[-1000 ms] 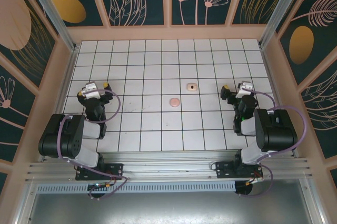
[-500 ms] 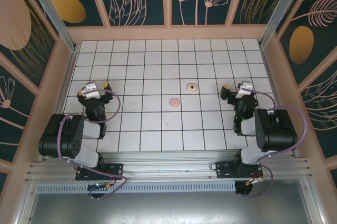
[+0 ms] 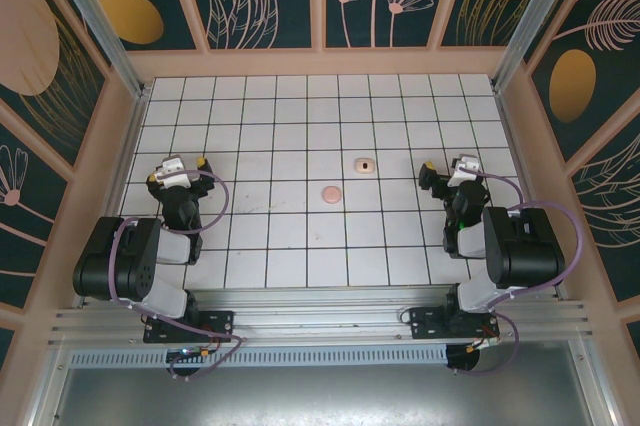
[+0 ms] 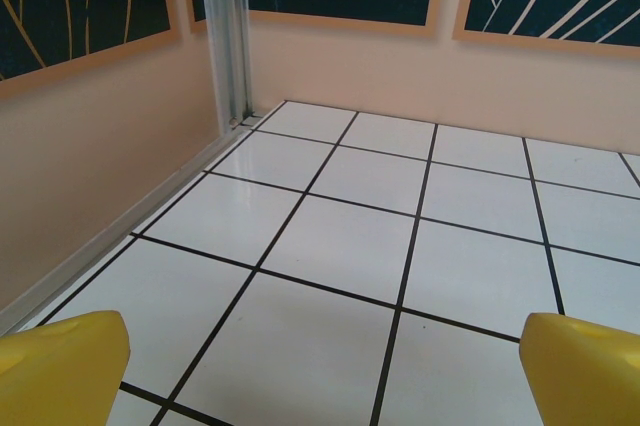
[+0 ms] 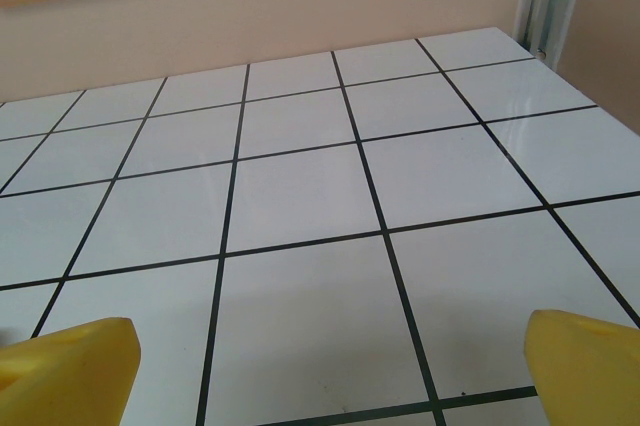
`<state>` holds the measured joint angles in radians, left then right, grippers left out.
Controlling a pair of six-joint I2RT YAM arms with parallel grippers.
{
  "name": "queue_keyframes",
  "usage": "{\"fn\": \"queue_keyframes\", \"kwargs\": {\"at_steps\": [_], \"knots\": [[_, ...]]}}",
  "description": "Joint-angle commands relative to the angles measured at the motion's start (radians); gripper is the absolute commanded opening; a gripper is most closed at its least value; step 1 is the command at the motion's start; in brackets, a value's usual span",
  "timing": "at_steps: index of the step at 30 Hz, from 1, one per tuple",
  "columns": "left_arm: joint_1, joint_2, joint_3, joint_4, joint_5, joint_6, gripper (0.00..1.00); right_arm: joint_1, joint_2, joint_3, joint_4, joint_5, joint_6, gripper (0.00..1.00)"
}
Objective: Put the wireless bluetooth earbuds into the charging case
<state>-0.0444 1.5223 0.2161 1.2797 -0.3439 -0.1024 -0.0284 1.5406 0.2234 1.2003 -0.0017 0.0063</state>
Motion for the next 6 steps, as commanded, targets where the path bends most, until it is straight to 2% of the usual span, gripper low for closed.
{"fn": "queue_keyframes", "kwargs": {"at_steps": [1, 6], "knots": [[0.008, -0.002, 0.000, 0.034, 0.012, -0.013, 0.99, -0.002, -0.001, 0.013, 0.041, -0.004, 0.009, 0.99], [0.008, -0.002, -0.003, 0.038, 0.012, -0.013, 0.99, -0.004, -0.004, 0.009, 0.046, 0.012, 0.019, 0.99]]}}
